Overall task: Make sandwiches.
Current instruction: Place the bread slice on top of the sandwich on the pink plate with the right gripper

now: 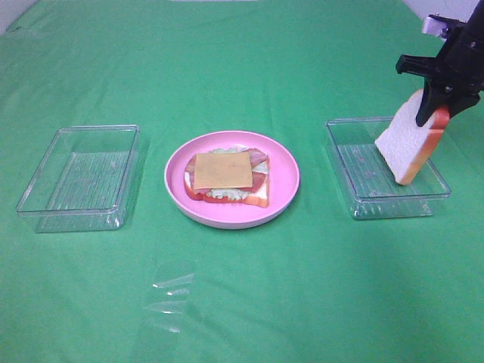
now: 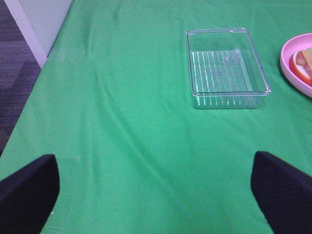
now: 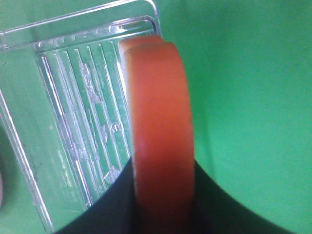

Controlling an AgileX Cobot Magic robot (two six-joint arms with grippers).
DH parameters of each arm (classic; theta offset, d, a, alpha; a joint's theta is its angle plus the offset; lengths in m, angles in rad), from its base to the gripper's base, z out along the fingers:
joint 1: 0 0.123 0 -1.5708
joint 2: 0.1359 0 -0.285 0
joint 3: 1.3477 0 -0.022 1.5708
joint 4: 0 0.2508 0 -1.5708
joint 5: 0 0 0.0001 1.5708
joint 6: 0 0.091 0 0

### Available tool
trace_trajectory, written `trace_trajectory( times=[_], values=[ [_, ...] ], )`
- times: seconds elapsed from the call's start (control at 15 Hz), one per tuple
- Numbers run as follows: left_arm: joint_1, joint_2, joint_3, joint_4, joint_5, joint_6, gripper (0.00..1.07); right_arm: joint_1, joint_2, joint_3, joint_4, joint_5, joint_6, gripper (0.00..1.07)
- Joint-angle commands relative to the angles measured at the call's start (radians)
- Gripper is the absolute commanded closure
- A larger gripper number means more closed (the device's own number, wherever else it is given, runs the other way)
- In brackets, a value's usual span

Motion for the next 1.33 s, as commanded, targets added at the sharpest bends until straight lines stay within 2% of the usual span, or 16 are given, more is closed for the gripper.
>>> trace_trajectory(
  times=[0.07,0.27,0.53,0.93,1.0,1.07,1.27,1.33],
  values=[
    [-0.002,-0.02,0.0,-0.006,-0.003,-0.005,0.07,-0.002,0.001,-0.007,-0.005,0.051,-0.013,1.07],
    [-0.002,-0.02,0.0,-0.006,-0.003,-0.005,0.07,-0.002,-0.008,-0.007,0.005,0.093,-0.008,1.07],
    [-0.002,-0.02,0.0,-0.006,-0.003,-0.005,0.07,-0.001,-0.137,-0.005,0.039,0.12,-0.013,1.07],
    [-0.002,-0.02,0.0,-0.01,-0.003,-0.005,0.07,0.002,-0.313,0.011,0.266,0.12,-0.081,1.07],
    [-0.002,-0.02,0.0,-0.01,-0.003,-0.005,0.07,0.002,-0.335,0.049,0.332,0.12,-0.121,1.07],
    [-0.002,-0.02,0.0,-0.011,-0.003,-0.005,0.07,0.002,-0.371,0.171,0.477,0.07,-0.212,1.07],
    [-0.002,-0.02,0.0,-0.012,-0.003,-0.005,0.07,0.003,-0.399,0.453,0.89,-0.071,-0.448,1.07],
    [-0.002,-0.02,0.0,-0.012,-0.003,-0.005,0.07,0.023,-0.399,0.543,0.977,-0.126,-0.507,1.07]
  ],
)
